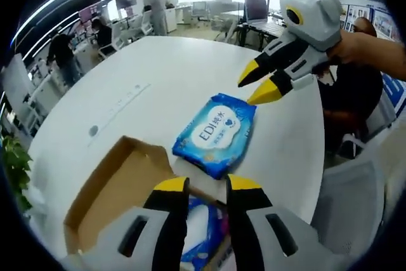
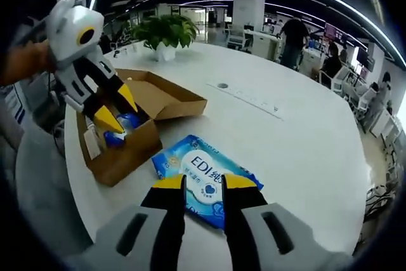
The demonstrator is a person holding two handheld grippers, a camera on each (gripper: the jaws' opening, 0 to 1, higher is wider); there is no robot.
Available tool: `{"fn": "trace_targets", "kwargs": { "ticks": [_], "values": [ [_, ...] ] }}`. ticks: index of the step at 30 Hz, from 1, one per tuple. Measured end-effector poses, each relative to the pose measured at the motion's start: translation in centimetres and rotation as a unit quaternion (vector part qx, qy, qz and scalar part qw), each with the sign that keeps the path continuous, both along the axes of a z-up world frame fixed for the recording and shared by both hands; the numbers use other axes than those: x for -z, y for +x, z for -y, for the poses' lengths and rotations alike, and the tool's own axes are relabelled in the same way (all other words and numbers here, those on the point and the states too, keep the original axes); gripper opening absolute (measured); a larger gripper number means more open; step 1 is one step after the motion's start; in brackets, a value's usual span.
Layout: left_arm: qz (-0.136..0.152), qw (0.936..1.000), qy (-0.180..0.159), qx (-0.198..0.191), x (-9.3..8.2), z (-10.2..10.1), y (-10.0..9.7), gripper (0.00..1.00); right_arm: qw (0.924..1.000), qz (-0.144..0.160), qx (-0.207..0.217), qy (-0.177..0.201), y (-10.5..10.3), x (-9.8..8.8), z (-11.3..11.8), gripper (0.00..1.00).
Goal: Operate the shoe box by opening the lid, removing the specified soft item, and placing it in the target area until the item is outside and the box remains undamaged.
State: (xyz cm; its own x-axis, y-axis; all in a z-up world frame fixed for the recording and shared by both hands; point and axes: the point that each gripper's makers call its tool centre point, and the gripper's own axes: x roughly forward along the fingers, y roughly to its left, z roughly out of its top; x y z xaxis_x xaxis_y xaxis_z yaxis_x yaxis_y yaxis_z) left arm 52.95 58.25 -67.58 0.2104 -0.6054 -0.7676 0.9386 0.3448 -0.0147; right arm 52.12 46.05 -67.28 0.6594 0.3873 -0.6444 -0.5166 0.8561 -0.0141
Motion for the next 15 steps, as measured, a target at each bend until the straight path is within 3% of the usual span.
{"fn": "trace_targets", "kwargs": {
  "ticks": [15],
  "values": [
    [-0.006,0.9996,-0.006,0.028,0.7,-4.2,-0.7,0.21,0.9958,0.014,-0.09,-0.013,0.1,-1.3,-6.1,0.22]
  ]
}}
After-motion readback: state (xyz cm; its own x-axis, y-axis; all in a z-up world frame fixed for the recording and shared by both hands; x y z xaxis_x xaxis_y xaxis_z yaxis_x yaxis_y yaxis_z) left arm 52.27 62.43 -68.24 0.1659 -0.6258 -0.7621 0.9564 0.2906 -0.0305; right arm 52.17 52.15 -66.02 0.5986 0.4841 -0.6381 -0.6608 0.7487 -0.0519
